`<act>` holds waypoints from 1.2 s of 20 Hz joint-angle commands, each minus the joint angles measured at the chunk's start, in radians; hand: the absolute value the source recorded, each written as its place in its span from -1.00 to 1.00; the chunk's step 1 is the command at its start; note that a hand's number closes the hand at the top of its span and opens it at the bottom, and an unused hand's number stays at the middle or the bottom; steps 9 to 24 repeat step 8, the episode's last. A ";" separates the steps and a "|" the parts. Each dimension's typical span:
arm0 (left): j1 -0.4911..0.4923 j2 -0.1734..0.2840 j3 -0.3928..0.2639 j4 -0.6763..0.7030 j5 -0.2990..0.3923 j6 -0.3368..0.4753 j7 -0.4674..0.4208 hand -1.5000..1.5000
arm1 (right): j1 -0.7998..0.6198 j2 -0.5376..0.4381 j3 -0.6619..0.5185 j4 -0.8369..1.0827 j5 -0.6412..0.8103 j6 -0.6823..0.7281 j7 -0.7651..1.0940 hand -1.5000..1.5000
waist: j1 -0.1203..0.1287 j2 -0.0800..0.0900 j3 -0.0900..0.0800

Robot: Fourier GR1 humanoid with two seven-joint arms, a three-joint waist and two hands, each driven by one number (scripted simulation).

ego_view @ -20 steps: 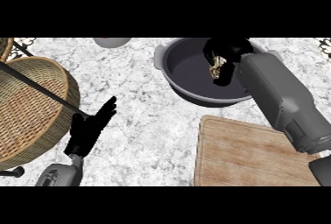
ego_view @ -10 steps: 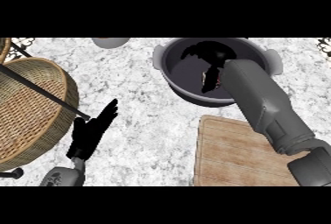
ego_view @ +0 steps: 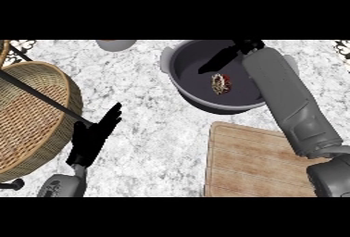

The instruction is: Pick the cupcake from the cutting board and place it in the pot

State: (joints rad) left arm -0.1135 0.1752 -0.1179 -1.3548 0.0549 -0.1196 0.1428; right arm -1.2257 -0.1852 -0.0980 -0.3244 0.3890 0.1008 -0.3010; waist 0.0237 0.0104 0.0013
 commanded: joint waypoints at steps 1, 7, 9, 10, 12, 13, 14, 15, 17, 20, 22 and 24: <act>0.005 -0.021 -0.014 -0.005 -0.009 0.011 0.002 0.00 | -0.031 -0.059 -0.135 0.002 -0.113 -0.036 0.024 -1.00 | 0.005 0.001 0.000; -0.028 -0.015 0.001 -0.004 -0.012 0.007 0.004 0.00 | 0.030 -0.220 -0.229 0.045 -0.194 0.100 -0.111 -1.00 | 0.012 0.008 0.000; 0.026 0.008 -0.002 0.025 -0.009 -0.035 -0.058 0.00 | -0.007 -0.213 -0.252 0.056 -0.211 0.061 -0.065 -1.00 | 0.018 0.008 -0.001; 0.026 0.008 -0.002 0.025 -0.009 -0.035 -0.058 0.00 | -0.007 -0.213 -0.252 0.056 -0.211 0.061 -0.065 -1.00 | 0.018 0.008 -0.001; 0.026 0.008 -0.002 0.025 -0.009 -0.035 -0.058 0.00 | -0.007 -0.213 -0.252 0.056 -0.211 0.061 -0.065 -1.00 | 0.018 0.008 -0.001; 0.026 0.008 -0.002 0.025 -0.009 -0.035 -0.058 0.00 | -0.007 -0.213 -0.252 0.056 -0.211 0.061 -0.065 -1.00 | 0.018 0.008 -0.001; 0.026 0.008 -0.002 0.025 -0.009 -0.035 -0.058 0.00 | -0.007 -0.213 -0.252 0.056 -0.211 0.061 -0.065 -1.00 | 0.018 0.008 -0.001; 0.026 0.008 -0.002 0.025 -0.009 -0.035 -0.058 0.00 | -0.007 -0.213 -0.252 0.056 -0.211 0.061 -0.065 -1.00 | 0.018 0.008 -0.001; 0.026 0.008 -0.002 0.025 -0.009 -0.035 -0.058 0.00 | -0.007 -0.213 -0.252 0.056 -0.211 0.061 -0.065 -1.00 | 0.018 0.008 -0.001; 0.026 0.008 -0.002 0.025 -0.009 -0.035 -0.058 0.00 | -0.007 -0.213 -0.252 0.056 -0.211 0.061 -0.065 -1.00 | 0.018 0.008 -0.001; 0.026 0.008 -0.002 0.025 -0.009 -0.035 -0.058 0.00 | -0.007 -0.213 -0.252 0.056 -0.211 0.061 -0.065 -1.00 | 0.018 0.008 -0.001; 0.026 0.008 -0.002 0.025 -0.009 -0.035 -0.058 0.00 | -0.007 -0.213 -0.252 0.056 -0.211 0.061 -0.065 -1.00 | 0.018 0.008 -0.001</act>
